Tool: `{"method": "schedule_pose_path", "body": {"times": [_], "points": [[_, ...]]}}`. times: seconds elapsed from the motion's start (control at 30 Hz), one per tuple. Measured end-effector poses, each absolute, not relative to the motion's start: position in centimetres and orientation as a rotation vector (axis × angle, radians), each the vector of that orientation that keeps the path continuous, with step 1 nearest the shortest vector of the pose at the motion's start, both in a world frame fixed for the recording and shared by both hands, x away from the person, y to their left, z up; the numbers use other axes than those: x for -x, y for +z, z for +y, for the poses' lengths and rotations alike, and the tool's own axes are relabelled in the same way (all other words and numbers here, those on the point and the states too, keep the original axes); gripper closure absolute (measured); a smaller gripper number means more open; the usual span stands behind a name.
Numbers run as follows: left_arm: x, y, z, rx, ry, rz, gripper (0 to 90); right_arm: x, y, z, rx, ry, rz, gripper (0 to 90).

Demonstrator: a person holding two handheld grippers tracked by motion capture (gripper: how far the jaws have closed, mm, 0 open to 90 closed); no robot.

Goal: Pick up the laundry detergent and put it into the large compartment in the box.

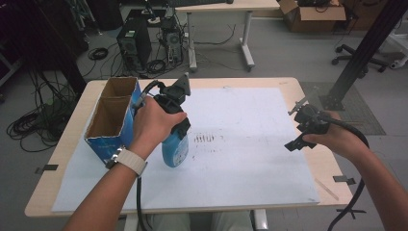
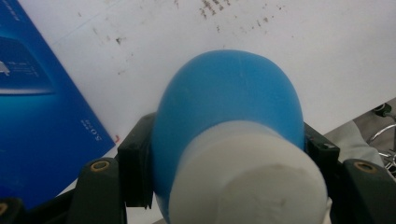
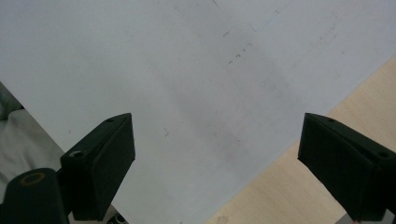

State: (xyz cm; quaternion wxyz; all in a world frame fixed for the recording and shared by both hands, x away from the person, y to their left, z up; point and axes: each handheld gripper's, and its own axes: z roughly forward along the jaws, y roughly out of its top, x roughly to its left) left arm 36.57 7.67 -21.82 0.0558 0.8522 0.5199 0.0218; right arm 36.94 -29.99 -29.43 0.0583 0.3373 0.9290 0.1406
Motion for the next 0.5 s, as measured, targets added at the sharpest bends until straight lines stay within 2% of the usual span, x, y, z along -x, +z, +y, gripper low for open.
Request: {"method": "schedule_pose_path", "body": {"times": [0.5], "points": [[-36.9, -15.3, 8.7, -2.53, 0.162, 1.631, 37.1, -36.9, -29.5, -30.4, -1.03, 0.426, 2.813, 11.2]]}}
